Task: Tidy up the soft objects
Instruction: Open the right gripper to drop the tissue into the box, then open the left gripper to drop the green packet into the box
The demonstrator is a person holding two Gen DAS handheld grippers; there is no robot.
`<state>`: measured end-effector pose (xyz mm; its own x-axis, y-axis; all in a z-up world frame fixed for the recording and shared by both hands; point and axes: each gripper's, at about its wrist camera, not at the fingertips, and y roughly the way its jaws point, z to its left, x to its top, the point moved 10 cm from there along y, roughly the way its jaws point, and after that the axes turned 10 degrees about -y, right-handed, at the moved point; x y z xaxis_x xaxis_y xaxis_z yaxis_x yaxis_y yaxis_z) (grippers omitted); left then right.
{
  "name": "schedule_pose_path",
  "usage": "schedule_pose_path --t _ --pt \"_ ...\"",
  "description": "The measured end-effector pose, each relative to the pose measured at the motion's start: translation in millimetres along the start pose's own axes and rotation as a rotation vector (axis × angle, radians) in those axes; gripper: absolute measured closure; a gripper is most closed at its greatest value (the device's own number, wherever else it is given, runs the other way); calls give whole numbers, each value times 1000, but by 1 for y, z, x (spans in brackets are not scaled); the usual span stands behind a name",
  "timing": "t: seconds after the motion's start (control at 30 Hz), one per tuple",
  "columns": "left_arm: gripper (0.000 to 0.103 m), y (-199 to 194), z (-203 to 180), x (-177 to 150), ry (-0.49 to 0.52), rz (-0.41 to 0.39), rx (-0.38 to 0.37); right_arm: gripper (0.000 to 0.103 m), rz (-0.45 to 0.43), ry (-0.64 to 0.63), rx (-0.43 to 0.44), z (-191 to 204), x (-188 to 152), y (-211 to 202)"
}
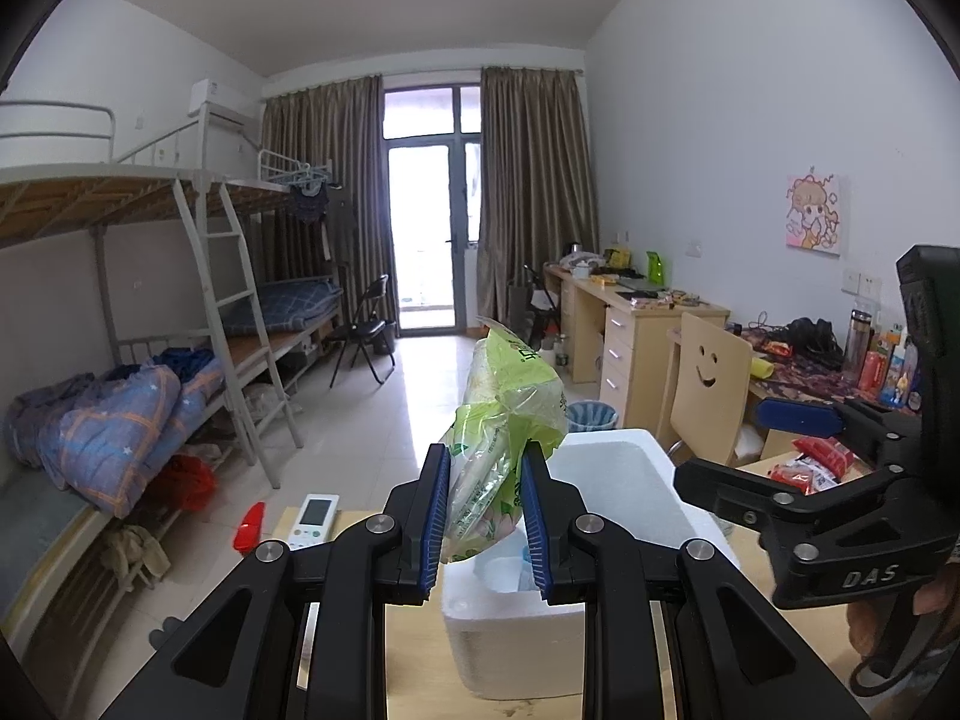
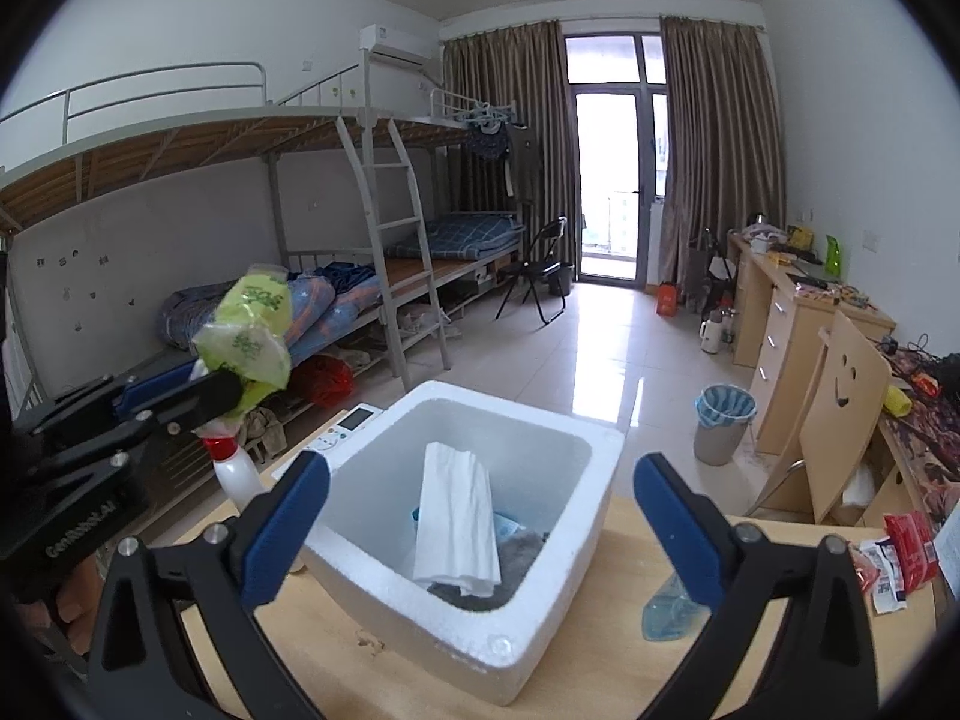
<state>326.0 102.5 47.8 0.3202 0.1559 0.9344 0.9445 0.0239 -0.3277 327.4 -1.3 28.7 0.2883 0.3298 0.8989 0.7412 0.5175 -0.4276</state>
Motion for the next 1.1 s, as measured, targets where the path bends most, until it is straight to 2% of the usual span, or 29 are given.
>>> schedule_pose_path --t 0.2,0.73,1.1 --pt "78 4 -8 2 10 9 -11 0 -5 -1 -27 -8 -2 -14" --pt "78 32 -48 -5 36 60 -97 0 -16 14 -112 -35 -21 -48" --pt "77 64 -45 -15 40 107 -88 0 2 19 -126 -46 -30 -47"
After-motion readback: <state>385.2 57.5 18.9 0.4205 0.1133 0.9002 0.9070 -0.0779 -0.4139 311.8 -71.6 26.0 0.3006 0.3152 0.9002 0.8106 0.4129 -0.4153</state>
